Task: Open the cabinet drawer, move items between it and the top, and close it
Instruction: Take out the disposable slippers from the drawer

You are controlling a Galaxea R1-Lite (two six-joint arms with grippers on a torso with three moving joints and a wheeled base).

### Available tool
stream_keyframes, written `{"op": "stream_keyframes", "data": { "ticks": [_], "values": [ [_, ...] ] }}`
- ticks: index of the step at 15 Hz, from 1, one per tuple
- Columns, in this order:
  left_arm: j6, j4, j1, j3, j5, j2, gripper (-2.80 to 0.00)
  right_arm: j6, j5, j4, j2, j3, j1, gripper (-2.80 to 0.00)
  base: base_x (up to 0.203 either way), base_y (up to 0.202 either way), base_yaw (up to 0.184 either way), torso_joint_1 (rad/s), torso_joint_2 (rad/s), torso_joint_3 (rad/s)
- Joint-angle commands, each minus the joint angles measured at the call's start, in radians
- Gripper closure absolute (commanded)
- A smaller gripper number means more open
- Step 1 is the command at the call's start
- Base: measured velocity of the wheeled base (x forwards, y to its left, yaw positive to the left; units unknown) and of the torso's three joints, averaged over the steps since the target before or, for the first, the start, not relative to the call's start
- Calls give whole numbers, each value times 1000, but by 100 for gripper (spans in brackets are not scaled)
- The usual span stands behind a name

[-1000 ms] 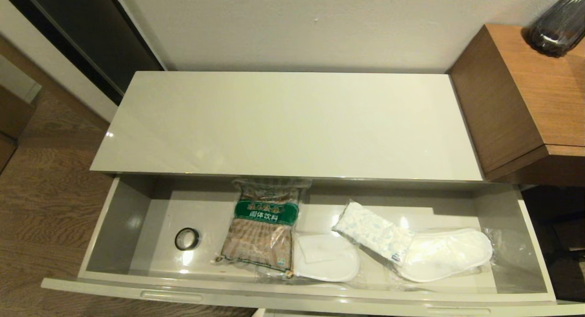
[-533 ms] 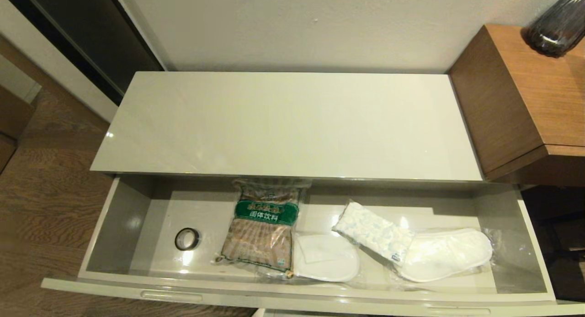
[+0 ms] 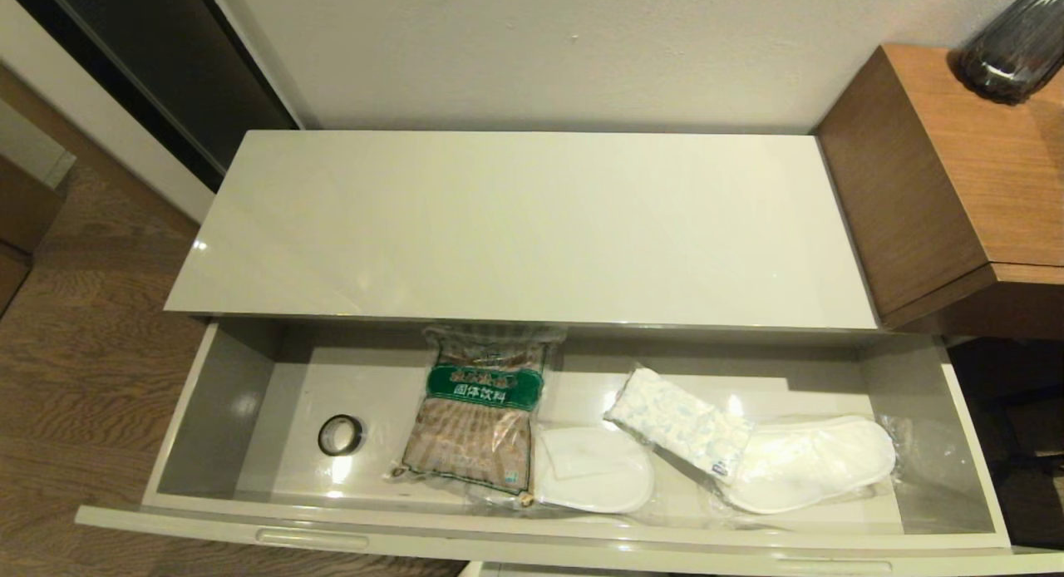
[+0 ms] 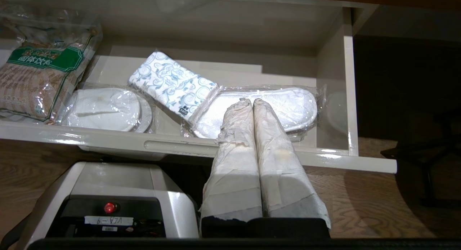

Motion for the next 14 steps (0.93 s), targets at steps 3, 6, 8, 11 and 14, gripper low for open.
{"op": "stream_keyframes", "data": {
  "ticks": [3, 6, 8, 11, 14],
  "values": [
    [71, -19, 10, 88, -132, -130, 0, 1, 1, 0, 1, 0, 0, 0, 0, 0, 0, 0, 0, 0],
    [16, -80, 10, 112, -141, -131, 0, 1, 1, 0, 1, 0, 0, 0, 0, 0, 0, 0, 0, 0],
    [-23, -345, 10, 170, -150, -132, 0, -1, 1, 0, 1, 0, 0, 0, 0, 0, 0, 0, 0, 0],
    [-126, -629, 10, 278, -224, -132, 0, -1, 1, -1, 1, 0, 0, 0, 0, 0, 0, 0, 0, 0],
    [-110, -574, 10, 295, -187, -131, 0, -1, 1, 0, 1, 0, 0, 0, 0, 0, 0, 0, 0, 0]
  ]
}}
